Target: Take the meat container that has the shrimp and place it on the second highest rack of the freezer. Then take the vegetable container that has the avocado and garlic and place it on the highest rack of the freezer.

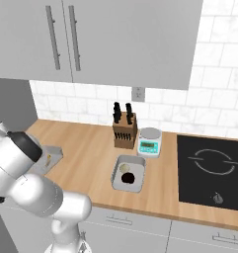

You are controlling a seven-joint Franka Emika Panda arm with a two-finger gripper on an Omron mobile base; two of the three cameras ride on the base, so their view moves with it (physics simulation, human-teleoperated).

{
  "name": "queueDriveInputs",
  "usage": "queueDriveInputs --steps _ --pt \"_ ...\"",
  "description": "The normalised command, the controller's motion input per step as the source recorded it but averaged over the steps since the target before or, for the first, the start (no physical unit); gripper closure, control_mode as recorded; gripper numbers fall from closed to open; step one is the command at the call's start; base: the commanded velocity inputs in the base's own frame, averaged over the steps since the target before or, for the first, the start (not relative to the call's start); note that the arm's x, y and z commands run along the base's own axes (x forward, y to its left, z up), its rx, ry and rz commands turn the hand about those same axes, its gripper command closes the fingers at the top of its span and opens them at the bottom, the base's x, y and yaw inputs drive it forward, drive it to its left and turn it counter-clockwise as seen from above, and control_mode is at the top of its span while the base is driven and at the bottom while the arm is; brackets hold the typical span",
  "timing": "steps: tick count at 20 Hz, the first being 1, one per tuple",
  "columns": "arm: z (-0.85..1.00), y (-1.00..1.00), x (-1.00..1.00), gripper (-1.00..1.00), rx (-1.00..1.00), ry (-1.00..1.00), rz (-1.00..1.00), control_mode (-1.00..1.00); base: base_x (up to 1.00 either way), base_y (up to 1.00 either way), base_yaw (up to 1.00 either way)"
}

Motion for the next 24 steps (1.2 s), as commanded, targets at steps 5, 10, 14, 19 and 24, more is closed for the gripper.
queueDriveInputs --steps 5,10,14,19,24 --pt "0.0 0.0 -0.29 1.0 0.0 -0.07 0.0 -1.0 0.0 0.0 0.0" --pt "0.2 0.0 -0.46 1.0 -0.01 -0.19 0.0 -1.0 0.0 0.0 0.0" --pt "0.82 0.0 -0.52 1.0 0.0 -0.29 0.04 -1.0 0.0 0.0 0.0" --pt "1.0 -0.05 -0.09 1.0 0.0 -0.07 0.04 -1.0 0.0 0.0 0.0" --pt "0.97 -0.22 -0.03 1.0 0.0 0.05 0.02 -1.0 0.0 0.0 0.0"
